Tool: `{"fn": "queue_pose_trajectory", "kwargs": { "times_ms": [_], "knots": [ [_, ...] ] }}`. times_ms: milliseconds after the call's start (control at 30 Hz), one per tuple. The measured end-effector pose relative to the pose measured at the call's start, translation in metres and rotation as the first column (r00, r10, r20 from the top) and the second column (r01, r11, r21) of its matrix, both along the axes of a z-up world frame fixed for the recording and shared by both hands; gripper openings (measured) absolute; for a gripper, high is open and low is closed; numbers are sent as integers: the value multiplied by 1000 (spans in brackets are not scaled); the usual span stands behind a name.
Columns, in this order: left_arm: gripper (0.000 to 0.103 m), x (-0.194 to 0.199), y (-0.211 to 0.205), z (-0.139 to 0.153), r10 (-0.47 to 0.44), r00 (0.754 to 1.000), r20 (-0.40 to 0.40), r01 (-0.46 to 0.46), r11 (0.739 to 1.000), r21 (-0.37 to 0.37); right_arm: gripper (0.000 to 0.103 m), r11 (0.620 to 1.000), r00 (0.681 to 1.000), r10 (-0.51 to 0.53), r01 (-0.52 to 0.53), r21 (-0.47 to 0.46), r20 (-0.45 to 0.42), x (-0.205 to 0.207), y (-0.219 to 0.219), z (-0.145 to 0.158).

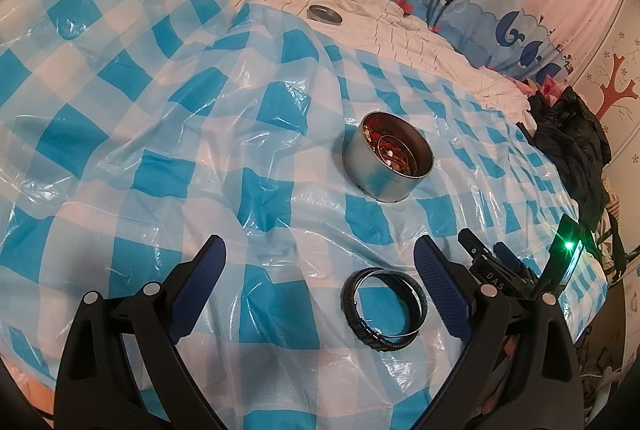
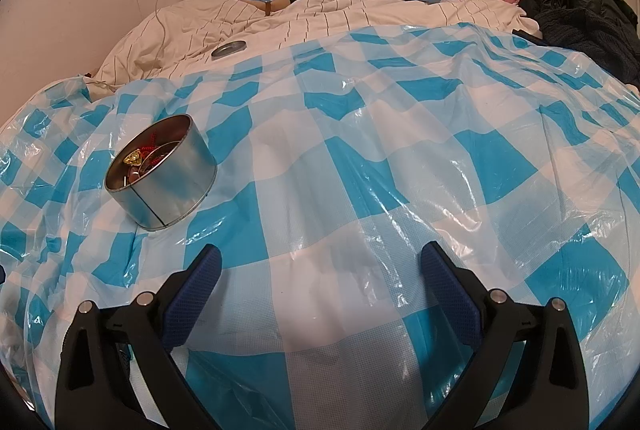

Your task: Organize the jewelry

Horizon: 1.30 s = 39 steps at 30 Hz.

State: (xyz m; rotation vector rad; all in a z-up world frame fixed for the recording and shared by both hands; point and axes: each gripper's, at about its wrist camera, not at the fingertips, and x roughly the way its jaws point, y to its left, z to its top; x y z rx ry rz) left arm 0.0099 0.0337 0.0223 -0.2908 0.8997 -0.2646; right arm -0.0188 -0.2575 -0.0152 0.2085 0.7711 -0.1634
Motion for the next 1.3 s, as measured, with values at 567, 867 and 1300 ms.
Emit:
{"fn": "queue_pose_trajectory", "kwargs": {
  "times_ms": [567,867,1300],
  "knots": [
    [91,0,0,0,0,1000,-2,0,1000,1,96,1000,1000,0,0,0,-1,0,0,0],
    [91,0,1,-3,-5,1000,-4,5,1000,3,96,1000,1000,0,0,0,-2,0,0,0],
    [91,-3,1,-7,-10,1000,-8,10,1000,9,96,1000,1000,1,-1,-1,-3,1,1,-1]
  ]
}}
